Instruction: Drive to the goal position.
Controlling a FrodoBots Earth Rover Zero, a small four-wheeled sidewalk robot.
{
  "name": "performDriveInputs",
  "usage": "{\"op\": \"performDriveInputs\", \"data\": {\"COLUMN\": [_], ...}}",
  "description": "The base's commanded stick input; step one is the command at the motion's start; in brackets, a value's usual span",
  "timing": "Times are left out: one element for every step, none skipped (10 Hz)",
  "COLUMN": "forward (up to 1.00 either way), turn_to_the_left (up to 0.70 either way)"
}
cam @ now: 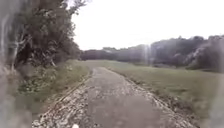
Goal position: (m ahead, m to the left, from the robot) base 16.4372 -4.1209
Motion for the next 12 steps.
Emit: {"op": "performDriveInputs", "data": {"forward": [0.85, 0.85, 0.85, 0.85, 0.85, 0.85, 0.85, 0.85, 0.85, 0.85, 0.85, 0.85], "turn_to_the_left": [0.0, 0.0, 0.0, 0.0, 0.0, 0.0, 0.0, 0.0, -0.19, -0.3, -0.22, 0.0]}}
